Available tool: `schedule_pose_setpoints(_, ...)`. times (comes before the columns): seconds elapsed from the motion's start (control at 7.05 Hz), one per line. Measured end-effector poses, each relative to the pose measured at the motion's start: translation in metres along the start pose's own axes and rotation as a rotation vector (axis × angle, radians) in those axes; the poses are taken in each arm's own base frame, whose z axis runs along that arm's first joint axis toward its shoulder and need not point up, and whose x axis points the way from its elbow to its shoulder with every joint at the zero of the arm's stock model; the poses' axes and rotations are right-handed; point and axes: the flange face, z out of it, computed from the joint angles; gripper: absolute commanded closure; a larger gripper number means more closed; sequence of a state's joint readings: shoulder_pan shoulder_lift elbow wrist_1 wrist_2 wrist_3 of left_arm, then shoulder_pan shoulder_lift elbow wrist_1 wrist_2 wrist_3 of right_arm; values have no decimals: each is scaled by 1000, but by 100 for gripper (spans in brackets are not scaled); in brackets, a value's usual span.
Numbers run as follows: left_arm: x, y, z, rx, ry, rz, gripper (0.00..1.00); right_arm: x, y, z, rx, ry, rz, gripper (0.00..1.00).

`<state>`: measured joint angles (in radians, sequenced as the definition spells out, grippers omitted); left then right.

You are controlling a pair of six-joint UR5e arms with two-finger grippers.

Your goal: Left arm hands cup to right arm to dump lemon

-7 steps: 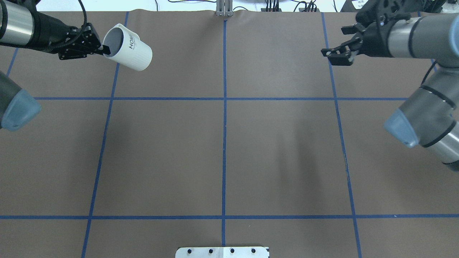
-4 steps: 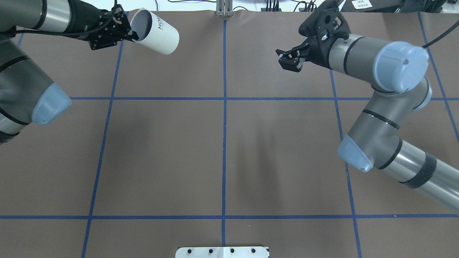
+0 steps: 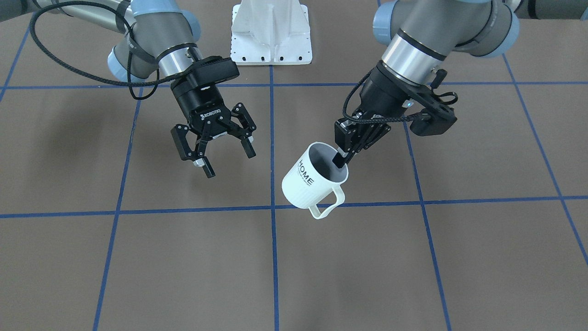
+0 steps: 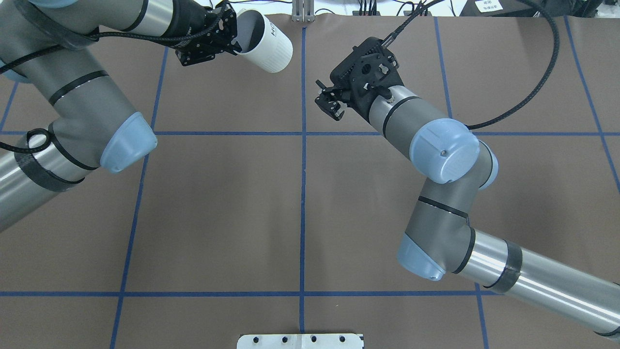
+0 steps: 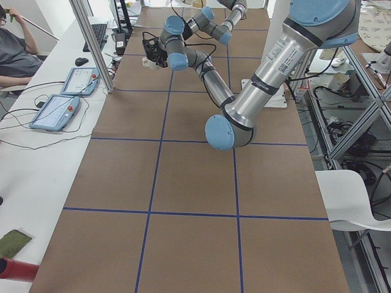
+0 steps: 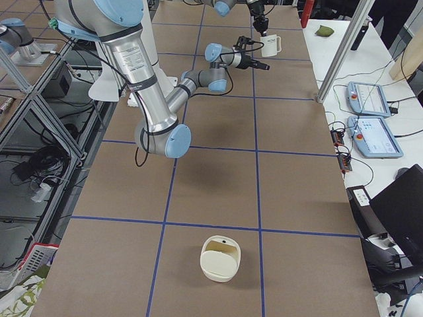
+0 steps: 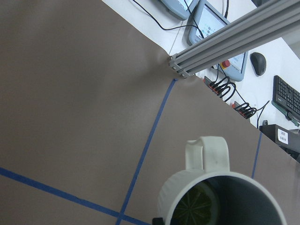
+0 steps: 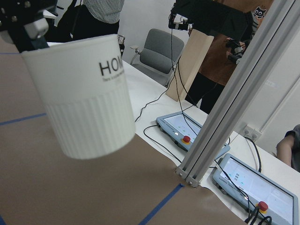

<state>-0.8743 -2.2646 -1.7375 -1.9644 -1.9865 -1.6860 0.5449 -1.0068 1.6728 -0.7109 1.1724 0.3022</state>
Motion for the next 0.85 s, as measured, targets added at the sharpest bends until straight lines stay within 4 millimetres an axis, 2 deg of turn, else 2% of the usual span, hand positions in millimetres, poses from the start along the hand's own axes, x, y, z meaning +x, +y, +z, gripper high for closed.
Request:
schedule_pose_setpoints(0.28, 12, 14, 4, -17, 4, 1, 100, -16, 3, 9, 34, 4, 3, 2)
schedule_pose_setpoints(0.85, 23, 27, 21, -40, -7, 6, 100, -24, 3, 8, 50, 14, -82, 2)
